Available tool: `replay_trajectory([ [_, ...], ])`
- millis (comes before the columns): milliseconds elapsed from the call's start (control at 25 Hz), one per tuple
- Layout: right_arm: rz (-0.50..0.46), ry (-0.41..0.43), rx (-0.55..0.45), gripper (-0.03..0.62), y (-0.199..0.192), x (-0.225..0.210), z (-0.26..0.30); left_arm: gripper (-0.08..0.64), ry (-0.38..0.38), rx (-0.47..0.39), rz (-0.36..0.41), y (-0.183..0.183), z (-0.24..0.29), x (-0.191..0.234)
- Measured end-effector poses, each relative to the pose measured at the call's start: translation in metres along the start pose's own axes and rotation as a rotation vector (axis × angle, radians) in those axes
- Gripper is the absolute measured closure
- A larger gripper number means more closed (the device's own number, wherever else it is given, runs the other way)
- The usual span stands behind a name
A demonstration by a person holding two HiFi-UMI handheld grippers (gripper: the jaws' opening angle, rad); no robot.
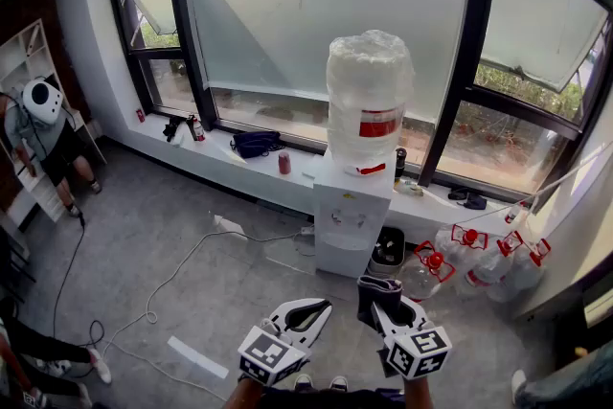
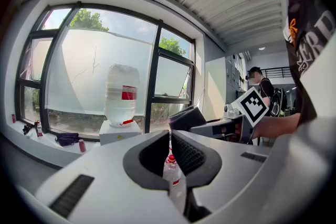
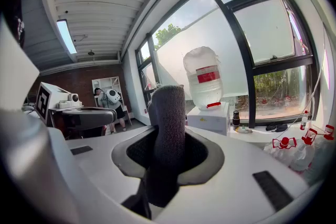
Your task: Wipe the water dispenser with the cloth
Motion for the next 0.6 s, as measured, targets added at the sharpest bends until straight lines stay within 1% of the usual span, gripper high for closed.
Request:
replay_trajectory([
  [120, -0.004, 0.004, -0.008, 0.477, 0.004, -0.013, 0.003, 0.535, 0.013, -0.01, 0.001, 0.003, 0.014, 0.004],
  [360, 0.001, 0.002, -0.004, 0.477, 0.002, -0.031, 0.008, 0.535, 0.01, 0.009, 0.007, -0.002, 0.028, 0.005],
  [600, -0.005, 0.021, 0.01, 0.477, -0.003, -0.033, 0.008, 0.535, 0.011, 0.023, -0.003, -0.009, 0.032, -0.001],
])
Point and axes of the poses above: the fingertips, and each gripper's own axes: z forward along the fingers, x to its left, y out of its top, the point moved 3 cm from there along -z, backward along the fingers, and after that the axes turned 5 degrees about z, right-handed, at the moved point
